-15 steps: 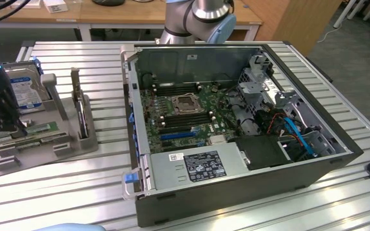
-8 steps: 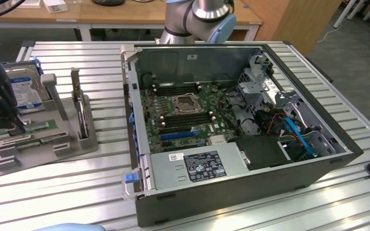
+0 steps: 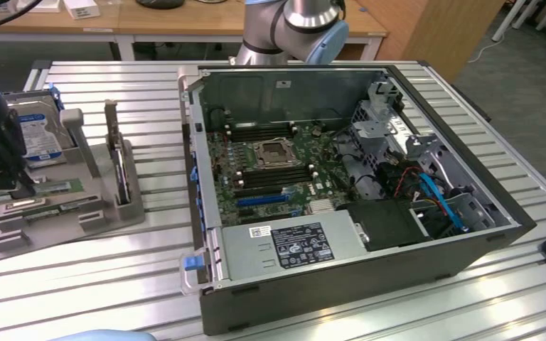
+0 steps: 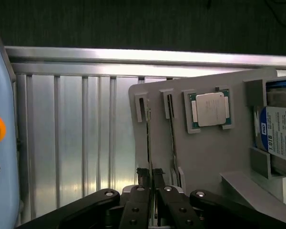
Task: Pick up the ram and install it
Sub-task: 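Pick up the ram and move it above insertion slot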
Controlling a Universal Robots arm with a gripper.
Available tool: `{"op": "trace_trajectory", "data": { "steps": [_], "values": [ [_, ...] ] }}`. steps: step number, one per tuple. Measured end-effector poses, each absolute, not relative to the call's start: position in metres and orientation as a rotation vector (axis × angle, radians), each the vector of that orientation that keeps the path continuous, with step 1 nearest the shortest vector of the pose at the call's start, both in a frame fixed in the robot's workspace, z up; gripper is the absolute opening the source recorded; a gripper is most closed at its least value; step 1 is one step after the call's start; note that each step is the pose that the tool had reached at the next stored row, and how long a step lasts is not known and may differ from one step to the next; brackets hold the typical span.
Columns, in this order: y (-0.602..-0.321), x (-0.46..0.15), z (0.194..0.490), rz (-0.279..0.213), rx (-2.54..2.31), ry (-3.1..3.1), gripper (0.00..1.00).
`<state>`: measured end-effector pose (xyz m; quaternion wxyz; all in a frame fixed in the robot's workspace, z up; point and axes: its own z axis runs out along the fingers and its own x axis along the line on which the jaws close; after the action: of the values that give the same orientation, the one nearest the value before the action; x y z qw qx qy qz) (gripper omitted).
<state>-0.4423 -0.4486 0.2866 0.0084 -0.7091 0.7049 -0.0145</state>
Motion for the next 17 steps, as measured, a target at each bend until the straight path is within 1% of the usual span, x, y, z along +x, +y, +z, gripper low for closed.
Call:
{"op": "trace_trajectory", "data": {
  "steps": [17],
  "values": [
    [-0.449,-0.442,0.314,-0.046,-2.122,2.295,0.13]
  ]
}}
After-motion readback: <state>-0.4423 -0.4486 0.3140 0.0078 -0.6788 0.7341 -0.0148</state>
